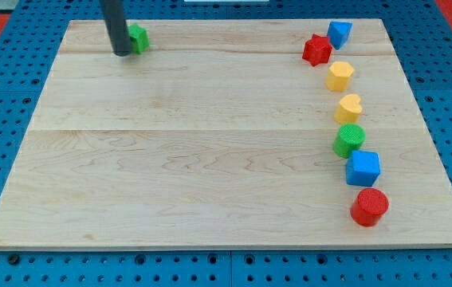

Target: Push the green star closer to the blue triangle

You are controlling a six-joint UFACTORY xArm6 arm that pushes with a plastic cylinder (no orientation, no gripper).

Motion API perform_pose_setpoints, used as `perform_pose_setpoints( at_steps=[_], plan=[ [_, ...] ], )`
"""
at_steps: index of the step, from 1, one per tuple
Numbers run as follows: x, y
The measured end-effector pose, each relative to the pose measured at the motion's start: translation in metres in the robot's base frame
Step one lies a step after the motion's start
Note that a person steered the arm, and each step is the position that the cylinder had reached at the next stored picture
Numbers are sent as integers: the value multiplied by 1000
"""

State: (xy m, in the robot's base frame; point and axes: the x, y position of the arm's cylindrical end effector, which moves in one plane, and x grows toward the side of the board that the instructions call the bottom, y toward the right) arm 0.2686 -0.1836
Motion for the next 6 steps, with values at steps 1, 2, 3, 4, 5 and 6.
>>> perform_pose_setpoints(
  at_steps=[1,2,3,4,5,6],
  plan=[
    [-25,10],
    [-50,19],
    [-55,-19],
    [-77,-4],
    [-69,22],
    [-67,54]
  ],
)
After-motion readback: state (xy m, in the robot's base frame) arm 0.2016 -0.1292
